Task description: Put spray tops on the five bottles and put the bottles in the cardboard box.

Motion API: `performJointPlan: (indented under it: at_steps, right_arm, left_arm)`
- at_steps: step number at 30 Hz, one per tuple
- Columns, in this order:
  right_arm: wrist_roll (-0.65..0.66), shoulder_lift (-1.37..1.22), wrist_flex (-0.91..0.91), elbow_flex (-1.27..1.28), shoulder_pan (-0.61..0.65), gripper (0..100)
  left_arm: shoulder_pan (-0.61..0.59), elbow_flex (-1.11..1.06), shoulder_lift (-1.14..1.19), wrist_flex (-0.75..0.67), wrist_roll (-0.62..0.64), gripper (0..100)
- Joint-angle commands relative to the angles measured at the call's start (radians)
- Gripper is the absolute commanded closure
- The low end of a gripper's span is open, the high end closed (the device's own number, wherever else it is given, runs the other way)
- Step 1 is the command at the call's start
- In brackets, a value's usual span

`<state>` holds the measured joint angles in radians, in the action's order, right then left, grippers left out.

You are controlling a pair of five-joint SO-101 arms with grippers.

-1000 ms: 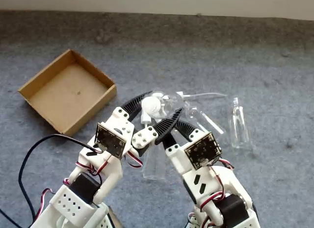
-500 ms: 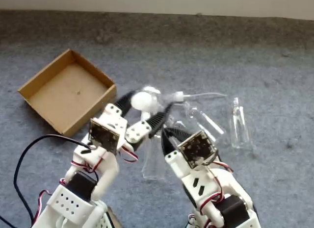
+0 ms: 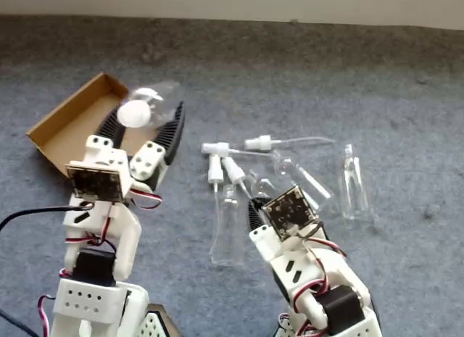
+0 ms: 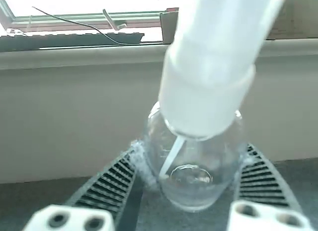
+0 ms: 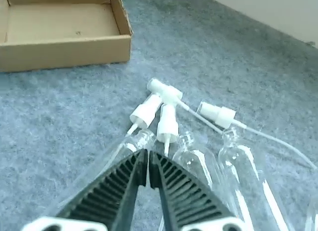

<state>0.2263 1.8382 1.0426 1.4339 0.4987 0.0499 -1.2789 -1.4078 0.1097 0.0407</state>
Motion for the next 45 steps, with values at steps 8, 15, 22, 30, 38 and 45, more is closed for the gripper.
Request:
performJointPlan:
  at_steps: [8, 15, 22, 30, 38, 45]
  right_arm:
    - [0.000, -0.001, -0.248, 0.277, -0.019, 99.3]
    - [0.002, -0.001, -0.248, 0.288, -0.021, 99.3]
    - [0.002, -0.001, -0.248, 0.292, -0.096, 99.3]
    - [0.000, -0.001, -0.251, 0.295, -0.199, 99.3]
    - [0.005, -0.001, -0.251, 0.295, -0.200, 99.3]
    - [0.005, -0.001, -0.251, 0.295, -0.202, 99.3]
  left_arm:
    - [-0.180, 0.387, 0.303, 0.207, -0.003, 82]
    - [-0.225, 0.519, 0.587, 0.209, 0.000, 82]
    - [-0.259, 0.539, 0.754, 0.183, -0.003, 82]
    - [-0.338, 0.587, 0.983, 0.005, -0.003, 82]
    - [-0.371, 0.751, 1.228, 0.000, 0.002, 82]
    - [-0.372, 0.845, 1.385, 0.000, 0.002, 82]
